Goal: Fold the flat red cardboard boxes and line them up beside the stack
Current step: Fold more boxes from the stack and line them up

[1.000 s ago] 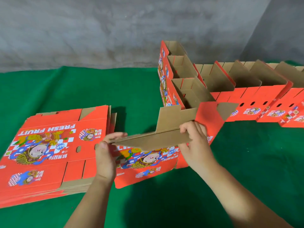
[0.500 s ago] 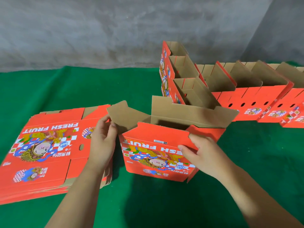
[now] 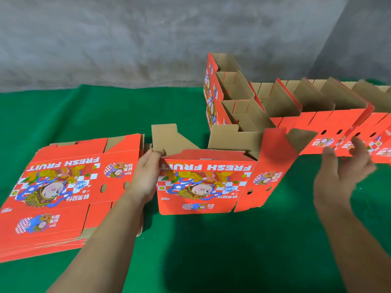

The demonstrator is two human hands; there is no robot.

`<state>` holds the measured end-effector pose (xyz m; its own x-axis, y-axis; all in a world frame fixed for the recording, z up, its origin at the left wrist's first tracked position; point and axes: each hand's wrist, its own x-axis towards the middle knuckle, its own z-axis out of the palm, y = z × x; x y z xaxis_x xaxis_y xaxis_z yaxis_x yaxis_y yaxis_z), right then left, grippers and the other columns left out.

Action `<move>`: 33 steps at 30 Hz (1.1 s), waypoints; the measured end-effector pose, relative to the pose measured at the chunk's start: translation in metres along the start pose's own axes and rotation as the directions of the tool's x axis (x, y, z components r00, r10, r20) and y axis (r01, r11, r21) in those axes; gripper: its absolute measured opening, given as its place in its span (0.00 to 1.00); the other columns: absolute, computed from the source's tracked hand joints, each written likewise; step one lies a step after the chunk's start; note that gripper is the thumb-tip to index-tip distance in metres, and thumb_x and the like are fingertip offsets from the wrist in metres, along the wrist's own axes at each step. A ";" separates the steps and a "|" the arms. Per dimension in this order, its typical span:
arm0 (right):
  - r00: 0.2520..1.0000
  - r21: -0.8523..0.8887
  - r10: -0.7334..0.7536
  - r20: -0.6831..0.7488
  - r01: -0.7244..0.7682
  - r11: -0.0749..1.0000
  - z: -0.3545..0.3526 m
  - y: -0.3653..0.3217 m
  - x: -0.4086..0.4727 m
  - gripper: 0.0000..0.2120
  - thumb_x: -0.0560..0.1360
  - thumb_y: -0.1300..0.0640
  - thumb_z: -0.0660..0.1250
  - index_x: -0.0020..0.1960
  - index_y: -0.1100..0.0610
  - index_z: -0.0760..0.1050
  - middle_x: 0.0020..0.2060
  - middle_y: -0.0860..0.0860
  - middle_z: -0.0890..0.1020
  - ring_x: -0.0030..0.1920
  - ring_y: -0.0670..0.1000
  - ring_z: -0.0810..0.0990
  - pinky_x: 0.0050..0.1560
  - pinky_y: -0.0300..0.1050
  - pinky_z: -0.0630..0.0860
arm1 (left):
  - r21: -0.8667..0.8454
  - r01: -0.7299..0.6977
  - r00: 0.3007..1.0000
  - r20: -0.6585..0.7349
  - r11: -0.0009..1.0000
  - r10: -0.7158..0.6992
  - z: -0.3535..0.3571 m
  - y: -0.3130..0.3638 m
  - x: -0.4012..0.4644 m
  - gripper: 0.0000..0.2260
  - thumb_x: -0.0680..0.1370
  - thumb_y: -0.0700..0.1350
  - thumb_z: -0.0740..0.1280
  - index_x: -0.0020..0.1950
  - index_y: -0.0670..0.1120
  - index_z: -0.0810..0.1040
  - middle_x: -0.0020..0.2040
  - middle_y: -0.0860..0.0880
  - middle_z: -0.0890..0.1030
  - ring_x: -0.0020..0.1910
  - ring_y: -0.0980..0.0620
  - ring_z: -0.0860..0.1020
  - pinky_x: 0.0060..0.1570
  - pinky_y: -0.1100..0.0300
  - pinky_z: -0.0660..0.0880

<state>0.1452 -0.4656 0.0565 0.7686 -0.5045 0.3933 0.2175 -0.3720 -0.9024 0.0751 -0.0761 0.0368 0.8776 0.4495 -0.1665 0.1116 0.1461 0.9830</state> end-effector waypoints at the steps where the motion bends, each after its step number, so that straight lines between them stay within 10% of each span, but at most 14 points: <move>1: 0.986 0.058 0.138 0.097 -0.144 0.988 0.000 0.006 0.006 0.31 0.79 0.41 0.63 0.78 0.48 0.62 0.69 0.48 0.67 0.71 0.52 0.68 0.76 0.52 0.62 | 0.007 0.008 1.000 -0.002 1.000 -0.008 -0.001 0.002 0.007 0.10 0.83 0.47 0.61 0.48 0.46 0.79 0.29 0.52 0.80 0.30 0.51 0.82 0.27 0.59 0.79; 5: 0.729 0.162 0.381 0.569 -0.554 0.816 0.018 0.024 0.005 0.28 0.85 0.37 0.48 0.79 0.47 0.66 0.74 0.44 0.73 0.75 0.43 0.69 0.81 0.51 0.54 | 0.066 0.041 0.997 0.059 0.997 -0.045 -0.001 0.008 0.029 0.14 0.77 0.53 0.61 0.45 0.48 0.84 0.28 0.53 0.78 0.31 0.53 0.82 0.36 0.56 0.81; 9: 0.763 0.197 0.384 0.520 -0.545 0.815 0.021 0.031 -0.012 0.22 0.83 0.36 0.51 0.67 0.41 0.77 0.69 0.45 0.79 0.72 0.45 0.73 0.78 0.54 0.61 | -0.055 0.037 0.999 0.038 0.998 -0.035 0.008 0.005 0.035 0.18 0.76 0.50 0.63 0.28 0.51 0.83 0.25 0.53 0.78 0.24 0.55 0.79 0.26 0.66 0.75; 17: 0.648 0.238 0.488 0.584 -0.712 0.660 0.026 -0.001 -0.049 0.24 0.71 0.34 0.68 0.56 0.50 0.85 0.51 0.52 0.88 0.48 0.51 0.88 0.48 0.46 0.82 | -0.107 -0.024 0.995 0.099 0.994 0.034 0.042 -0.011 0.013 0.17 0.74 0.57 0.66 0.57 0.53 0.86 0.49 0.55 0.88 0.47 0.58 0.86 0.42 0.67 0.79; 20: 0.667 0.199 0.429 0.610 -0.653 0.731 0.027 -0.023 -0.065 0.11 0.74 0.44 0.66 0.39 0.44 0.85 0.33 0.45 0.83 0.33 0.46 0.82 0.33 0.36 0.77 | -0.097 -0.069 0.995 0.068 0.993 0.076 0.062 -0.005 -0.007 0.26 0.71 0.66 0.65 0.67 0.62 0.75 0.37 0.61 0.82 0.34 0.62 0.80 0.35 0.65 0.75; 22: 0.663 0.169 0.488 0.568 -0.674 0.720 0.026 -0.026 -0.077 0.17 0.78 0.48 0.66 0.31 0.46 0.79 0.25 0.45 0.75 0.26 0.45 0.76 0.25 0.33 0.70 | -0.130 -0.094 0.988 0.109 0.987 0.108 0.070 -0.001 -0.016 0.32 0.72 0.68 0.65 0.75 0.65 0.66 0.46 0.67 0.83 0.46 0.67 0.81 0.52 0.62 0.74; 25: 0.711 0.316 0.530 0.463 -0.691 0.650 0.027 -0.036 -0.094 0.16 0.81 0.55 0.63 0.34 0.50 0.76 0.30 0.51 0.73 0.29 0.47 0.73 0.31 0.38 0.67 | -0.015 -0.116 0.993 0.033 0.993 0.117 0.090 0.034 -0.020 0.42 0.75 0.65 0.60 0.86 0.54 0.50 0.82 0.54 0.65 0.80 0.54 0.64 0.81 0.50 0.58; 30: 0.855 0.463 0.422 0.303 -0.519 0.719 0.043 -0.057 -0.128 0.14 0.77 0.57 0.62 0.37 0.48 0.82 0.34 0.44 0.79 0.37 0.45 0.76 0.45 0.46 0.72 | 0.092 -0.324 0.920 0.262 0.942 0.291 0.097 0.038 -0.104 0.50 0.74 0.77 0.60 0.82 0.54 0.38 0.84 0.61 0.43 0.84 0.57 0.47 0.84 0.52 0.48; 33: 0.885 0.452 0.300 0.355 -0.443 0.774 0.047 -0.059 -0.155 0.15 0.78 0.57 0.59 0.54 0.45 0.82 0.49 0.41 0.84 0.51 0.49 0.81 0.58 0.54 0.72 | 0.141 -0.416 0.896 0.230 0.899 0.379 0.083 0.003 -0.156 0.46 0.74 0.71 0.69 0.84 0.59 0.50 0.84 0.63 0.57 0.83 0.57 0.57 0.81 0.46 0.58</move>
<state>0.0415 -0.3286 0.0406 0.9593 -0.2821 0.0148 0.0994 0.2880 -0.9525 -0.0227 -0.2185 0.0724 0.9362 0.2558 0.2410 -0.1989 -0.1797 0.9634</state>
